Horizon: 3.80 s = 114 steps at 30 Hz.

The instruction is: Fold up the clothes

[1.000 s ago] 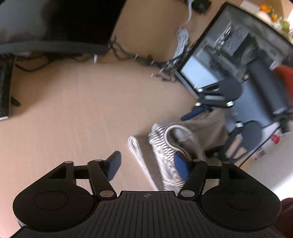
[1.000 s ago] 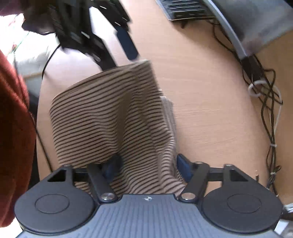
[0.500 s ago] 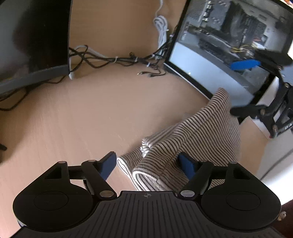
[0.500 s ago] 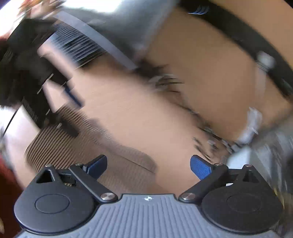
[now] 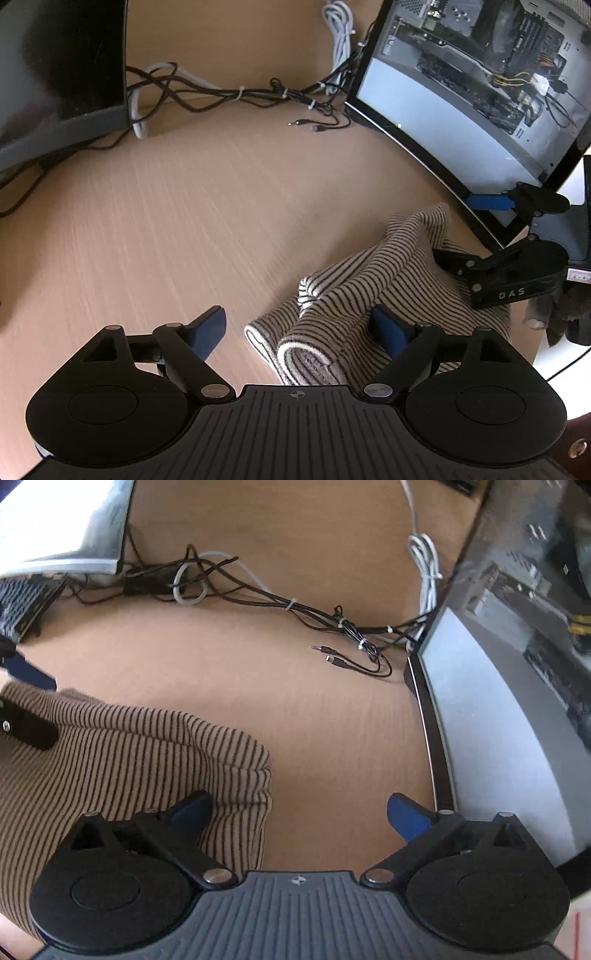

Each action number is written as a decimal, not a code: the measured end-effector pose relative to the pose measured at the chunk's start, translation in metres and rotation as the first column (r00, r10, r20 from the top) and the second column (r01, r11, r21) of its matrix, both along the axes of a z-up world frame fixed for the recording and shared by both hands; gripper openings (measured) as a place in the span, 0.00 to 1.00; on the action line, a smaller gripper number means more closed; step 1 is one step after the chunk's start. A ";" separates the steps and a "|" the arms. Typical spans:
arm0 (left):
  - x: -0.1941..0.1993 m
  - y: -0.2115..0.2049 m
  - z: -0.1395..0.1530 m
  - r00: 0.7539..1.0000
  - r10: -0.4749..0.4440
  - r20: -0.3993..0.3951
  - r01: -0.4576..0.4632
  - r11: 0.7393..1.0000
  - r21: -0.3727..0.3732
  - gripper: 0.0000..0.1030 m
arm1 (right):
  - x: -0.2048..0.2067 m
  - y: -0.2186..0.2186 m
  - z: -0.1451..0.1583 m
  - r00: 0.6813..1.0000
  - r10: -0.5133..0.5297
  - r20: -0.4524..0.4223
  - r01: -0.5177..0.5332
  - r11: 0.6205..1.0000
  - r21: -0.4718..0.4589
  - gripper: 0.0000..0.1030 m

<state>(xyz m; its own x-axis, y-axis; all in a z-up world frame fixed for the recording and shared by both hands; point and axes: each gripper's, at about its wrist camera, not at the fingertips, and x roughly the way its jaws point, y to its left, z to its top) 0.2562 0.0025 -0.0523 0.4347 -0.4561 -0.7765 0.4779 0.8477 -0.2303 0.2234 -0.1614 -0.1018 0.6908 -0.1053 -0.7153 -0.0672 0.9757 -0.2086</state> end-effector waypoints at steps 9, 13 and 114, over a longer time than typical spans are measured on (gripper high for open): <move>-0.001 -0.005 0.004 1.000 -0.003 0.007 0.003 0.999 0.033 0.89 | 0.008 -0.002 0.041 0.995 -0.013 0.103 0.004 0.996 0.084 0.98; 0.000 -0.006 0.006 1.000 -0.008 0.008 0.008 1.000 0.026 0.89 | 0.028 0.008 0.007 0.999 -0.001 0.041 0.001 1.000 -0.007 1.00; -0.019 0.043 0.018 0.948 0.300 -0.110 -0.316 0.928 -0.196 0.87 | 0.026 0.001 0.038 0.955 0.292 0.057 -0.293 0.888 0.353 0.98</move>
